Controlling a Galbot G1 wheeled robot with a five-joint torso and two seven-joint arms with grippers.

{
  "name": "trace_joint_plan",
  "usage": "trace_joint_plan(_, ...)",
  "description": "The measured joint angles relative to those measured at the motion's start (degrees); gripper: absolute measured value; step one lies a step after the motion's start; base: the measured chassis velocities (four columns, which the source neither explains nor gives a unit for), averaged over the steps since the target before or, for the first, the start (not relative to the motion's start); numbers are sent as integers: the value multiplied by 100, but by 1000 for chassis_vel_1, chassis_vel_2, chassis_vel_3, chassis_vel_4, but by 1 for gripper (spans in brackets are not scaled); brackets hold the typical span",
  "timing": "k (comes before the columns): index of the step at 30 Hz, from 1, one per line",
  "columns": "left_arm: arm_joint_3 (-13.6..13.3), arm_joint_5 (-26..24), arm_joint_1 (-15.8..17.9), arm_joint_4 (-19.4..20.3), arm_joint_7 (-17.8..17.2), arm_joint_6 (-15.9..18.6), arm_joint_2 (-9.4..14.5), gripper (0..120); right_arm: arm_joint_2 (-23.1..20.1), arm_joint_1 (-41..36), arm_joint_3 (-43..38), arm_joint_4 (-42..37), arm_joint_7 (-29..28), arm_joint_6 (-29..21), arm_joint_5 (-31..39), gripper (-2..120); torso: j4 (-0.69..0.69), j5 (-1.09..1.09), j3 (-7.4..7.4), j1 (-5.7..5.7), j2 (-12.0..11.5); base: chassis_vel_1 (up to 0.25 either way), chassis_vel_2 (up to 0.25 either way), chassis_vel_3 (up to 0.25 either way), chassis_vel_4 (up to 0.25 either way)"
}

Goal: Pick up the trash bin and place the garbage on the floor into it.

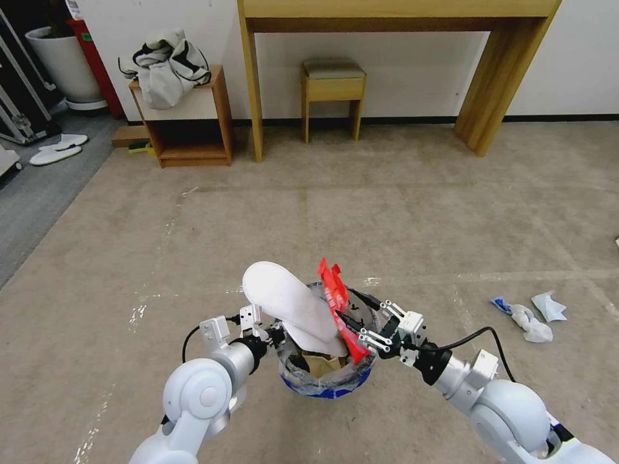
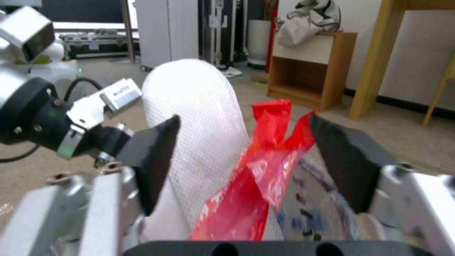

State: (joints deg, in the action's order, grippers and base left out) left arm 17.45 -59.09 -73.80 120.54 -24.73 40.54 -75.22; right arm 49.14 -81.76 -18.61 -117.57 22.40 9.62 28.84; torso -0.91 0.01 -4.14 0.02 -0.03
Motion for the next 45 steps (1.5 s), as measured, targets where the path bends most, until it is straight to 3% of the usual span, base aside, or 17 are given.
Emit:
trace_joint_plan(1, 0, 0, 0, 0, 0, 0, 0, 1, 0, 0, 0, 0, 0, 0, 0, 74, 0, 0, 0, 0, 0, 0, 0, 0, 0)
trace_joint_plan(3, -8, -7, 2, 10, 1, -2, -11, 1, 14, 0, 2, 32, 1, 3, -28, 88, 0, 0, 0, 0, 0, 0, 0, 0, 0)
trace_joint_plan(6, -9, -7, 1, 10, 2, -3, -16, 1, 12, -15, 0, 39, 2, 5, -41, 97, 0, 1, 0, 0, 0, 0, 0, 0, 0)
trace_joint_plan(9, -1, -5, 1, 9, 7, -5, -30, 1, 12, -51, -23, 40, 2, 16, -51, 100, 0, 0, 0, 0, 0, 0, 0, 0, 0)
trace_joint_plan(24, 22, 52, -27, -20, 14, -12, -75, 1, 37, -172, -280, -228, -64, 63, 24, 100, 0, 0, 0, 0, 0, 0, 0, 0, 0)
trace_joint_plan(30, 57, 117, -52, -95, 50, -16, -70, 1, -107, -435, -1431, -509, -241, 102, 529, 100, 0, 0, 0, 0, 0, 0, 0, 0, 0)
trace_joint_plan(35, 107, 172, -35, -188, 120, -31, -3, 1, 76, -732, -2729, 167, -309, 205, 610, 100, 0, 1, 0, 0, 0, 0, 0, 0, 0)
trace_joint_plan(45, 115, 375, 55, -313, 204, -88, 11, 1, 270, -515, -3256, 1561, -790, 190, 261, 100, 1, 1, 0, 0, 0, 0, 0, 0, 0)
